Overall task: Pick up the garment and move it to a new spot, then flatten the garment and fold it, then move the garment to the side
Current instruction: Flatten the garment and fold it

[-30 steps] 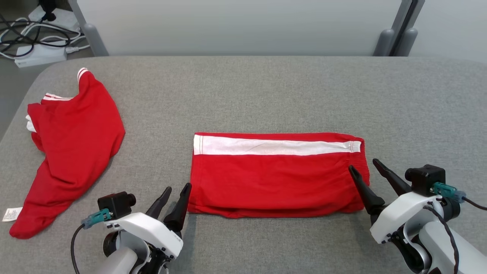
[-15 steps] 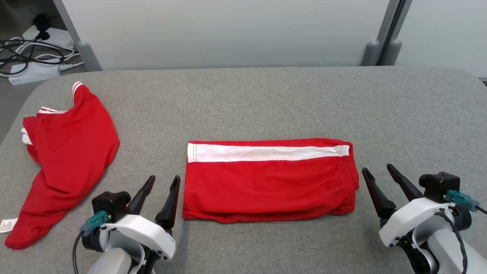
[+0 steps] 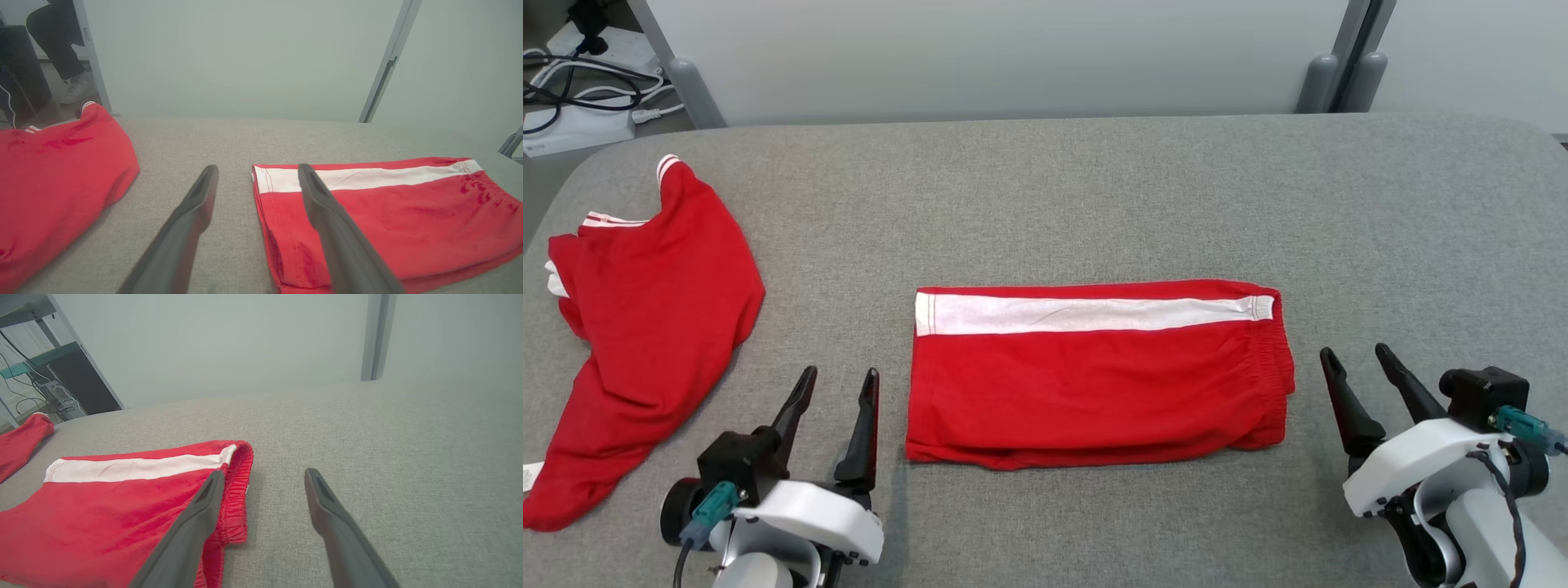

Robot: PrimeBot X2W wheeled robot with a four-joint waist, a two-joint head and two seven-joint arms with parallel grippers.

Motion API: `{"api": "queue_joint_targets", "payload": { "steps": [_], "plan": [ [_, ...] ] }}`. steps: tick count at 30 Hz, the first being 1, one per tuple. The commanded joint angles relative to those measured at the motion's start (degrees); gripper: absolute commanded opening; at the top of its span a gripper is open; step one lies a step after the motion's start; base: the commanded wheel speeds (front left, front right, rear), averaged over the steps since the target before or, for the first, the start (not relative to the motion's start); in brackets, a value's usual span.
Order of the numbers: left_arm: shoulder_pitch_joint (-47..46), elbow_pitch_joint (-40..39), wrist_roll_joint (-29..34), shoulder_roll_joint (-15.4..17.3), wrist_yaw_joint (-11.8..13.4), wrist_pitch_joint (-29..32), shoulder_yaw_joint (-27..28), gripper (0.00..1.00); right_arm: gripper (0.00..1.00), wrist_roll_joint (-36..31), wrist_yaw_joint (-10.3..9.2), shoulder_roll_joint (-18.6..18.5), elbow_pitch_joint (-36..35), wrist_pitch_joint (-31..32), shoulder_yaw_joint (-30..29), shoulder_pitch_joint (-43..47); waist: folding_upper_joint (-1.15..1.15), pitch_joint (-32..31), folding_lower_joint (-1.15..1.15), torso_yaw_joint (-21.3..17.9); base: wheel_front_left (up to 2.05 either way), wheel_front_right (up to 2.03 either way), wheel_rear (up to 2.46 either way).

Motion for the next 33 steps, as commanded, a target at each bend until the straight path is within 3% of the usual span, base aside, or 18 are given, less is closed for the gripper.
{"api": "queue_joint_targets", "payload": {
  "steps": [1,11,23,33],
  "plan": [
    [-0.23,-1.69,1.06,0.55,-0.45,-0.59,2.68,1.0,1.0,-0.25,-0.01,-0.2,-0.74,-0.77,0.72,0.58,0.0,0.07,0.0,0.04,0.0,0.0,0.0],
    [1.95,-4.65,7.99,-2.26,-2.32,-0.59,7.32,1.0,1.0,-0.87,-0.01,-0.1,-0.21,-0.77,0.43,-0.24,0.0,1.01,0.0,0.93,0.0,0.0,0.0],
    [3.12,-4.88,10.3,-3.86,-4.26,-0.59,10.21,1.0,1.0,-1.78,-0.01,0.93,-0.97,-0.77,-0.8,0.89,0.0,0.71,0.0,0.37,0.0,0.0,0.0],
    [1.83,-5.14,11.47,-4.26,-5.45,-0.59,9.18,1.0,1.0,7.79,-0.01,0.24,1.17,2.96,2.46,-2.78,0.0,3.3,0.0,2.88,0.0,0.0,0.0]
  ]
}}
